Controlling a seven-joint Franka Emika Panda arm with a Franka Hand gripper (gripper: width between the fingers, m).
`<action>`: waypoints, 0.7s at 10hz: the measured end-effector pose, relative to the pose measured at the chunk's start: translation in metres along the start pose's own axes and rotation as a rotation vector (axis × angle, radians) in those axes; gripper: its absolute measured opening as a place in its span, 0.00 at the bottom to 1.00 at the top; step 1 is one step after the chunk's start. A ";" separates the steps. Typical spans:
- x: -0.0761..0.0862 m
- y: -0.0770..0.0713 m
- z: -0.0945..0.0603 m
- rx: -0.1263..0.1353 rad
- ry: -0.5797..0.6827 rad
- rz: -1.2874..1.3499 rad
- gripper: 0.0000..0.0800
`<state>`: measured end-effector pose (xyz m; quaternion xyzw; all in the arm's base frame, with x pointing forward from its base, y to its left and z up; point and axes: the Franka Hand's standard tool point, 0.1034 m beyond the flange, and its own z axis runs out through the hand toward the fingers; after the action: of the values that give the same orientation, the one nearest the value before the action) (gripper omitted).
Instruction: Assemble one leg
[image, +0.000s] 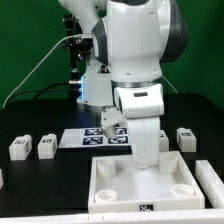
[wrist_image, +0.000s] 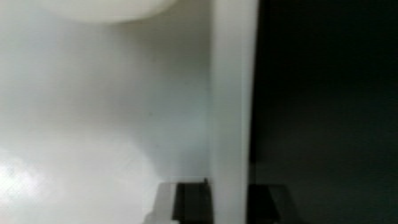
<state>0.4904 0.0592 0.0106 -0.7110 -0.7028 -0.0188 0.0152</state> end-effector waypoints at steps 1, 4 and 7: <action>0.004 0.005 0.001 -0.003 0.004 0.001 0.07; 0.019 0.005 0.004 0.028 -0.009 0.026 0.08; 0.019 0.005 0.004 0.027 -0.012 0.031 0.08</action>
Offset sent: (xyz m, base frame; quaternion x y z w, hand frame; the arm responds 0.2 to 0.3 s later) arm 0.0280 0.0338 0.0010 -0.0272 -0.0322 0.0004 0.9991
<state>0.4961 0.0780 0.0070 -0.7215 -0.6920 -0.0049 0.0211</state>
